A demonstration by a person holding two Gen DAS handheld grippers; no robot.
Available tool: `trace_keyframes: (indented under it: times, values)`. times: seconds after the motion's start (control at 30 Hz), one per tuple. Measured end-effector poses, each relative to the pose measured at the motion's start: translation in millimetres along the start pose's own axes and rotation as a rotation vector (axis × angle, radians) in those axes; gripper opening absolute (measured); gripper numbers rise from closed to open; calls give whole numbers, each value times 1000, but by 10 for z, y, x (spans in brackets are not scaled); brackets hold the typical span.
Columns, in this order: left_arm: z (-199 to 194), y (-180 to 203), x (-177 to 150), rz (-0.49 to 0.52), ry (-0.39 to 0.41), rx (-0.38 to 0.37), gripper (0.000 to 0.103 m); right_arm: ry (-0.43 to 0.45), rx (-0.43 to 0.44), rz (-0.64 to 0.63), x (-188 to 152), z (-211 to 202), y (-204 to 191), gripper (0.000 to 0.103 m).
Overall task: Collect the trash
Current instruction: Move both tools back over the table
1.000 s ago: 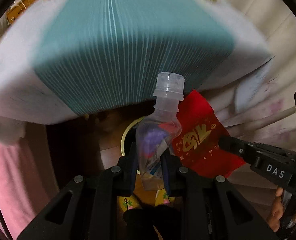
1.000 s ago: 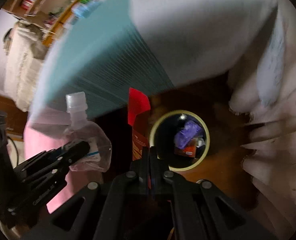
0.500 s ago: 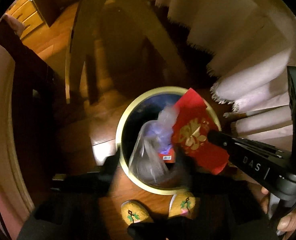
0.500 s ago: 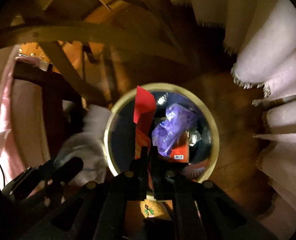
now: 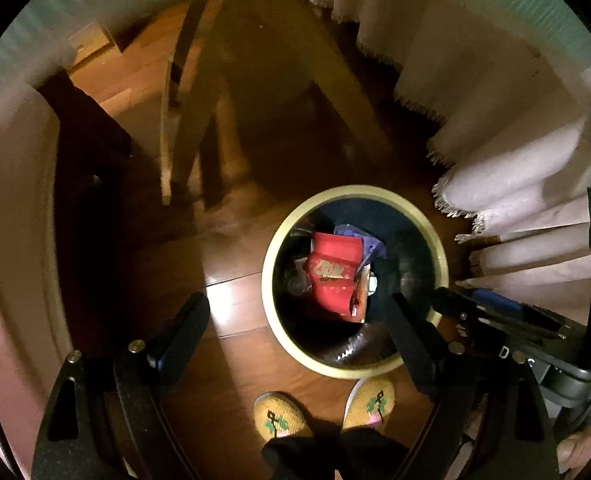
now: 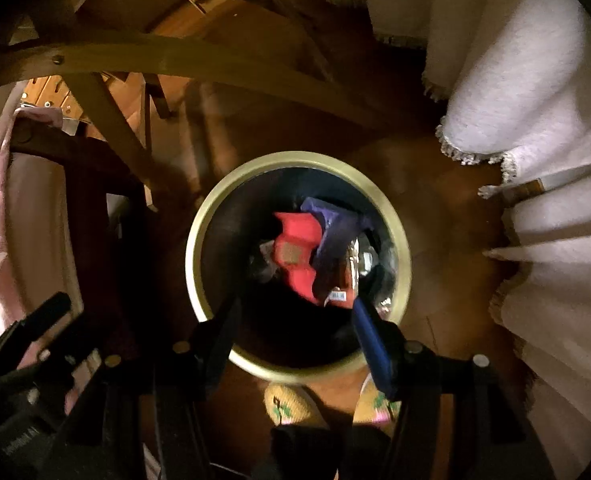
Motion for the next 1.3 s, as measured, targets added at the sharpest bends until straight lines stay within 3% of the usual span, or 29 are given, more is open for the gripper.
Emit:
trace_keyframes:
  times: [0.3,0.53,0.87,1.03,1.3]
  values:
    - [-1166,282,19,-6,45,-6,88,33,4,-19,-129,-1130,29,59]
    - [-2221,550,49,-15,114,-15,88,121,19,-65,-94,-2190,-47,58]
    - [-3722,796,282,9,314,58,88,310,98,-224,0,-3706,-290,59]
    - [-4345,874,449,-1,431,103,88,469,120,-310,121,-4347,-422,58]
    - [-4870,950,673,6,544,157,88,613,146,-386,446,-4972,-620,59]
Point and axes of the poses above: each gripper's, at about its wrist camera, not at the fingertips, and z roughly the way its jaws point, y to its right, x to its top, the point moved 3 cm from there along z, roughly the way its jaws point, and after that the axes turned 14 degrees about -x, right-handed, at the moved point
